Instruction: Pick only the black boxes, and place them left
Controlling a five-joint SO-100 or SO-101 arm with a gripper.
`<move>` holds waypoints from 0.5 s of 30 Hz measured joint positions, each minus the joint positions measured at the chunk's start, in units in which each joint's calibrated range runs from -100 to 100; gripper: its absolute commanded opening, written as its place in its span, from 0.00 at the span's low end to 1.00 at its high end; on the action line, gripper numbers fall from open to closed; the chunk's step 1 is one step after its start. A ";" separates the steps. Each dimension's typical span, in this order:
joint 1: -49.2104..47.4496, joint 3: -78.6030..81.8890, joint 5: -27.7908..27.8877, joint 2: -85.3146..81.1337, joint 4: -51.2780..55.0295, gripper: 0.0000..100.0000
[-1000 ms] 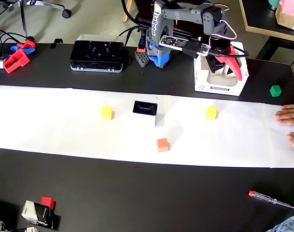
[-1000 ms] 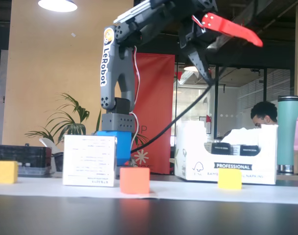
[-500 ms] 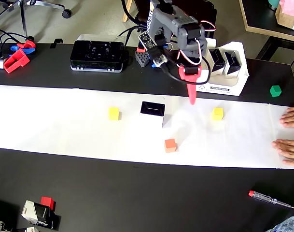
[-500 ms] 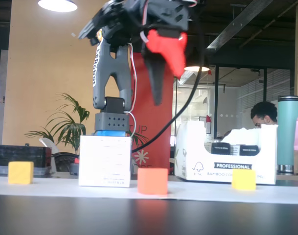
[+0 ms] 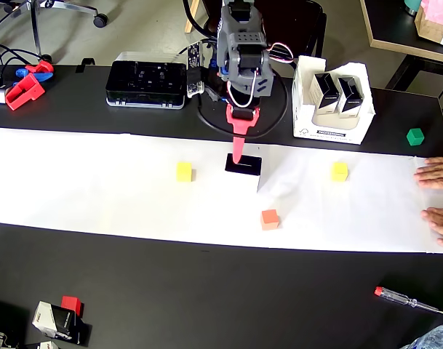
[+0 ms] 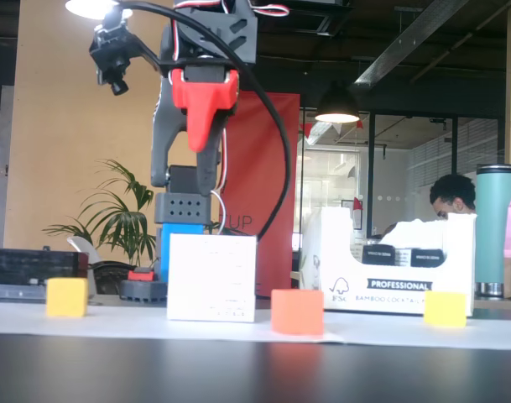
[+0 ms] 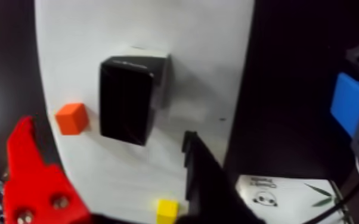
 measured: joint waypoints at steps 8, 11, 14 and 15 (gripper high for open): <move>0.46 0.88 -0.29 2.21 -5.07 0.47; 0.55 0.88 -0.29 4.92 -5.32 0.47; 0.55 0.88 -0.39 6.89 -5.32 0.47; 0.55 0.88 -0.54 7.63 -5.32 0.47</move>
